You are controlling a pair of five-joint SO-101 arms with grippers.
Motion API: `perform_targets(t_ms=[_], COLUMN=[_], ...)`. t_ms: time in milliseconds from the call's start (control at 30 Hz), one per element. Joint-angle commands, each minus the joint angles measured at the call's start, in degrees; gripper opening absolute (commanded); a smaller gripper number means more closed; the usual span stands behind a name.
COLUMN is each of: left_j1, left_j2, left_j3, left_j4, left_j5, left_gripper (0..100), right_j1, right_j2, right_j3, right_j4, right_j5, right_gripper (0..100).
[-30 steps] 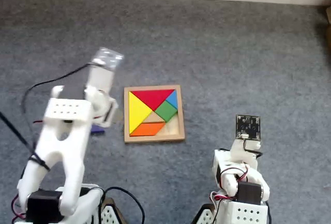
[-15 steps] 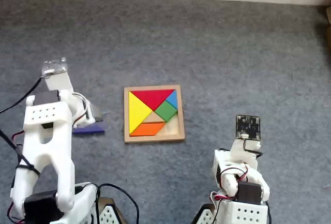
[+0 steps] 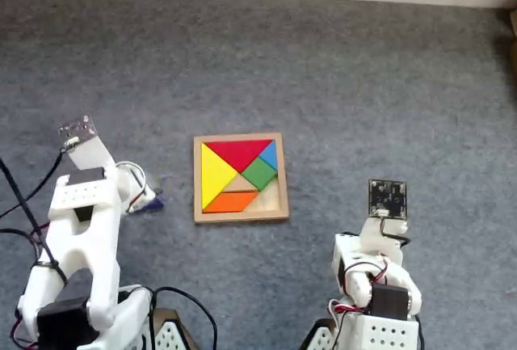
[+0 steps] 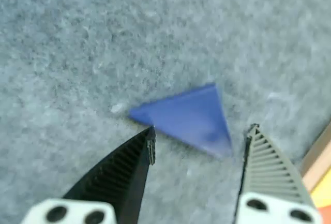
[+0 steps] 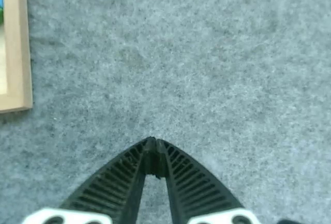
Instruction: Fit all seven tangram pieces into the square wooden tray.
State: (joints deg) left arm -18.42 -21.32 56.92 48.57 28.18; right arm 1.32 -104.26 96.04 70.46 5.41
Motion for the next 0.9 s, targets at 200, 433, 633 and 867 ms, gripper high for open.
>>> perform_targets(t_ms=[200,433,633,867], left_j1=[0.5,0.2,0.2,0.7], left_j2=[8.9,24.6,31.7,34.6], left_j3=[-4.3,-20.1,-29.1,-36.4], left_j4=[-2.2,5.7,9.8,9.9], left_j5=[1.9,1.8,1.5,-8.7], left_gripper=[27,17,6,3], right_j1=[0.8,0.8,0.8,0.8], right_j2=[-0.7,-0.7,-0.7,-0.7], right_j3=[3.9,3.9,3.9,3.9], right_j4=[-0.9,-0.9,-0.9,-0.9], right_j5=[0.5,0.4,0.4,0.4], right_gripper=[0.5,0.5,0.5,0.5])
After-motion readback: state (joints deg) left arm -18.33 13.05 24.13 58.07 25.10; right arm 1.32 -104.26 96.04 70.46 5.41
